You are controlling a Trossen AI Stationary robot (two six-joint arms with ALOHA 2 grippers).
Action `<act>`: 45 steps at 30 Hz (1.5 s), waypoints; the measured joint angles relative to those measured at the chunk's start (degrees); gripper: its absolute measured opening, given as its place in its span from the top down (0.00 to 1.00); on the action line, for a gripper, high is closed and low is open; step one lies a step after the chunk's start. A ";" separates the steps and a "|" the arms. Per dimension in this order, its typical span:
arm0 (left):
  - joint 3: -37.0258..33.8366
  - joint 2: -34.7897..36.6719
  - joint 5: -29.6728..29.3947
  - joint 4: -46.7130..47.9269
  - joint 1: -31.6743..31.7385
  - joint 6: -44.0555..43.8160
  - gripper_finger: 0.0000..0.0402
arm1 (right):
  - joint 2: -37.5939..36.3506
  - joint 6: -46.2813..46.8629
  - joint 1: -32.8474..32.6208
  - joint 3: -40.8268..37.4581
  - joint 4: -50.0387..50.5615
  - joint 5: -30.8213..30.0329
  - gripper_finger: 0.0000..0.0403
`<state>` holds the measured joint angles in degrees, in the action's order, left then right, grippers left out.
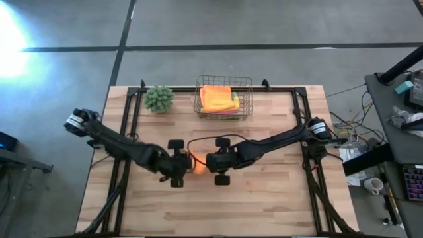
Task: Fold microfiber towels
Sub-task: Put the orange folded towel into the wire basket
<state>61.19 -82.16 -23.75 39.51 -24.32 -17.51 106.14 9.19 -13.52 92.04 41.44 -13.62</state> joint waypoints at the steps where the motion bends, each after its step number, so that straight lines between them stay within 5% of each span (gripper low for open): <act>1: 0.00 1.07 0.48 0.26 0.59 1.10 1.00 | -0.10 0.25 0.07 0.87 0.99 -0.17 0.97; 13: 0.16 10.11 -0.61 -0.41 11.89 16.89 1.00 | -2.00 1.08 4.52 11.31 9.54 -5.91 0.97; 25: 8.73 10.22 -1.23 -1.96 22.71 34.59 1.00 | -2.07 -4.31 11.37 22.31 15.64 -9.05 0.97; 45: 12.97 -4.65 -1.83 -20.00 42.83 49.52 1.00 | -2.52 -24.87 34.17 24.91 18.15 -4.91 0.97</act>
<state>74.15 -86.81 -25.58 19.50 18.51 32.01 103.61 -15.68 20.66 116.95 59.60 -18.54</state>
